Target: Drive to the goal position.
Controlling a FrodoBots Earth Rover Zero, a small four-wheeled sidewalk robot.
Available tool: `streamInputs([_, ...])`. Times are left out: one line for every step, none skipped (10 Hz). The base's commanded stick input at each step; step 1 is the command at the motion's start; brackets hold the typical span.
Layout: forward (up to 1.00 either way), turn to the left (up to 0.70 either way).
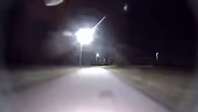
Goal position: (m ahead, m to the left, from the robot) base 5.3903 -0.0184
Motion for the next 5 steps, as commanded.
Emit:
streamInputs([0.70,0.00])
streamInputs([0.70,0.00])
streamInputs([0.70,0.00])
streamInputs([0.70,0.00])
streamInputs([0.70,0.00])
